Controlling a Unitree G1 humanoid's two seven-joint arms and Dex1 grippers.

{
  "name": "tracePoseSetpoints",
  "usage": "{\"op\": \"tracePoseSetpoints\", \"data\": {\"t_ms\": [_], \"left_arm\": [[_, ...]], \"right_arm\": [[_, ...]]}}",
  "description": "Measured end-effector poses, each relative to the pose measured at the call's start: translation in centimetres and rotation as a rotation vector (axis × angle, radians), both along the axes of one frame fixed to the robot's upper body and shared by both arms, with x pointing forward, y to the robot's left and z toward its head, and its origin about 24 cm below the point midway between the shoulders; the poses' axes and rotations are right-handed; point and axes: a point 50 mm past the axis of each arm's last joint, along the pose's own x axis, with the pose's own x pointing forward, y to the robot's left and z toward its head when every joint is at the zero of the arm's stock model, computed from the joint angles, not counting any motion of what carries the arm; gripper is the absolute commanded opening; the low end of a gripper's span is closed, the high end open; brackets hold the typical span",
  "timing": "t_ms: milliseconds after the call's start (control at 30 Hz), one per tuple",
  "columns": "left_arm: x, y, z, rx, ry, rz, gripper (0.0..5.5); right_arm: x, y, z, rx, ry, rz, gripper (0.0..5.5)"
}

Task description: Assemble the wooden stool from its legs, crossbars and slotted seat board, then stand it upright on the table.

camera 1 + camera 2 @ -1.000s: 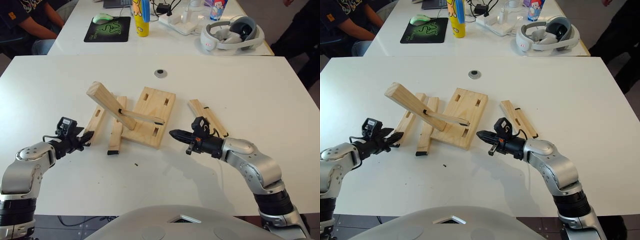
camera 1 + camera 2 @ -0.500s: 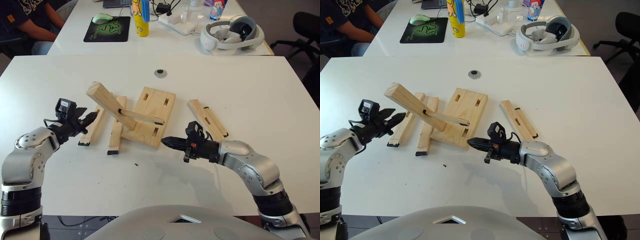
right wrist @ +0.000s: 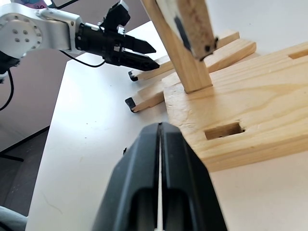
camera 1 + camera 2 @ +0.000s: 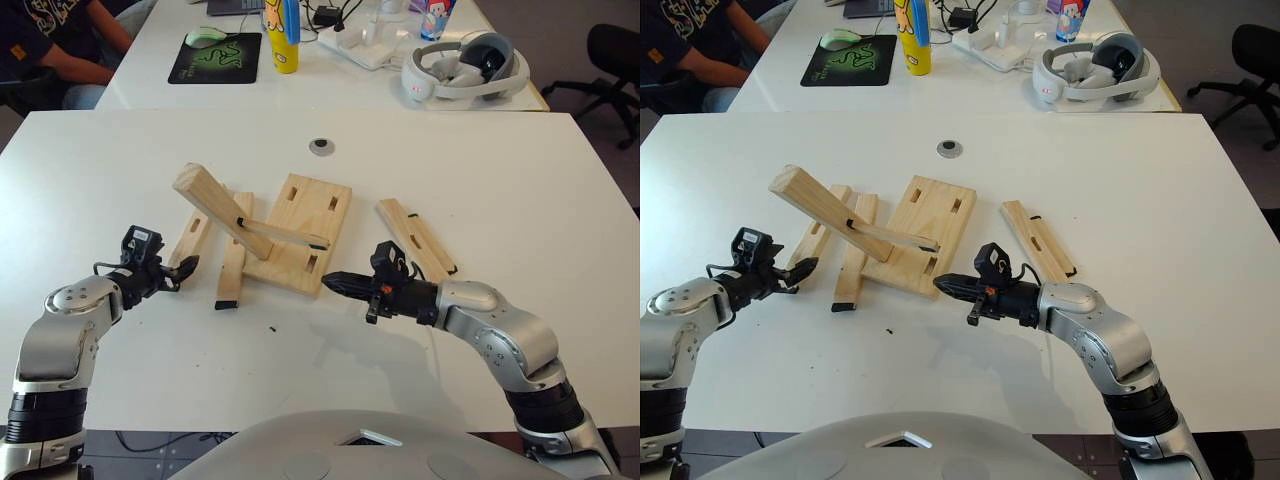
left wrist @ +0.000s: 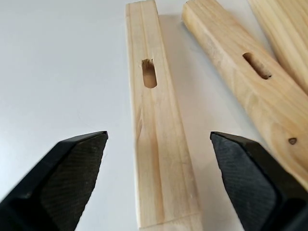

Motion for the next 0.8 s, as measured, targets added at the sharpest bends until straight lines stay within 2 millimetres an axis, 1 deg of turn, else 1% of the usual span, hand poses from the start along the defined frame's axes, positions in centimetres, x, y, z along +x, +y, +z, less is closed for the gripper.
{"op": "tracePoseSetpoints", "data": {"t_ms": [133, 167, 267, 433, 633, 733, 800], "left_arm": [[-0.7, 0.3, -1.2, -0.017, 0.048, 0.035, 3.43], [-0.7, 0.3, -1.3, -0.018, 0.047, 0.037, 3.23], [-0.8, 0.3, -1.4, -0.022, 0.042, 0.037, 2.9], [-0.7, 0.0, -1.2, -0.023, 0.031, 0.038, 2.09], [-0.6, 0.0, -1.0, -0.023, 0.02, 0.037, 2.08], [-0.2, 0.0, -0.6, -0.021, -0.005, 0.043, 2.08], [0.4, -0.1, 0.0, -0.029, -0.047, 0.055, 2.08]], "right_arm": [[0.0, 0.0, 0.0, -0.001, 0.0, 0.0, 0.0], [0.0, 0.0, 0.0, -0.001, 0.0, 0.0, 0.0], [0.0, -0.1, 0.0, -0.002, 0.0, 0.0, 0.0], [0.0, -0.2, 0.0, -0.004, -0.002, -0.004, 0.0], [0.1, -0.2, 0.1, -0.004, -0.004, -0.012, 0.0], [0.4, -0.4, 0.2, -0.002, -0.01, -0.025, 0.0], [0.9, -0.7, 0.4, 0.002, -0.017, -0.054, 0.0]]}}
